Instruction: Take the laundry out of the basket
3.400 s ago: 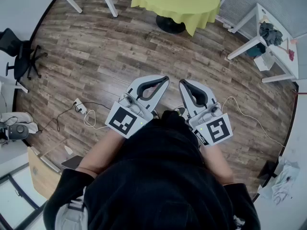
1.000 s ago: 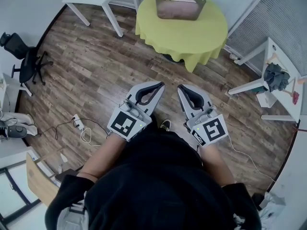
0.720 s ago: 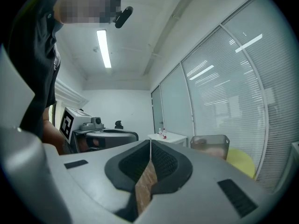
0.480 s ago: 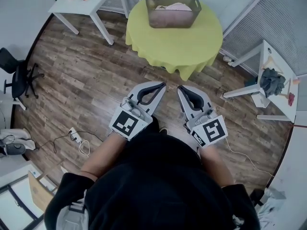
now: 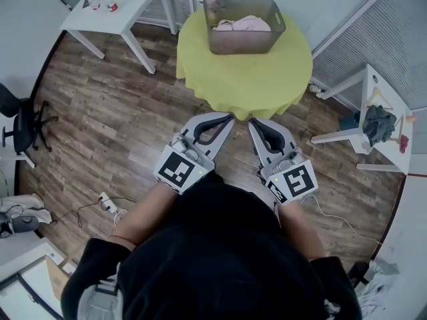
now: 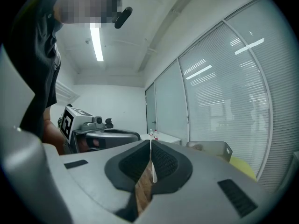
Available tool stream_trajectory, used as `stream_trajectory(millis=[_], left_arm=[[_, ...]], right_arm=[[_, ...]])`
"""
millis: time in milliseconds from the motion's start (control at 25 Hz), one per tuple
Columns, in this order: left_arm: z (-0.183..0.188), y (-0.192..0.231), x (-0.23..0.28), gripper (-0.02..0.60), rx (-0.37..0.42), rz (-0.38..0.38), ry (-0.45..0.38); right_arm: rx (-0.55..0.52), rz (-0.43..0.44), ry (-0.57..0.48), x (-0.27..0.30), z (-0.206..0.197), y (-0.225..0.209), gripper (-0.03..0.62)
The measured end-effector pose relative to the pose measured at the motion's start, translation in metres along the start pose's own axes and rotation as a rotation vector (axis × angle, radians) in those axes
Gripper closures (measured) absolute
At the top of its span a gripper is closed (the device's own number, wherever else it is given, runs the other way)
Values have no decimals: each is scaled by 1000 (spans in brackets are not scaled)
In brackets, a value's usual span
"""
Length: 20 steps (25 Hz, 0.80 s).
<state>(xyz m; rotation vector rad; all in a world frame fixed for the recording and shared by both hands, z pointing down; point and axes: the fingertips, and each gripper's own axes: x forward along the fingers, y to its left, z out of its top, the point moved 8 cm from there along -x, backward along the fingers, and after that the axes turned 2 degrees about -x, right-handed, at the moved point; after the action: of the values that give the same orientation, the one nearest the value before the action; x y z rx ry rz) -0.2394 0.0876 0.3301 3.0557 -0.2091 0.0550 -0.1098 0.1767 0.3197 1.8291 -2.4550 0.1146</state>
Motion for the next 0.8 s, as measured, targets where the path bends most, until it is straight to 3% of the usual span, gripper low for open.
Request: stream_trajectory(millis=[480,800], left_arm=[[-3,56,15,571,-10,-55,-11],[-2,73,52,571,4,-26,-12]], right_arm=[[-12,-47,31,48,-1,-16,569],[-9,-35,13,59,-2,-61,569]])
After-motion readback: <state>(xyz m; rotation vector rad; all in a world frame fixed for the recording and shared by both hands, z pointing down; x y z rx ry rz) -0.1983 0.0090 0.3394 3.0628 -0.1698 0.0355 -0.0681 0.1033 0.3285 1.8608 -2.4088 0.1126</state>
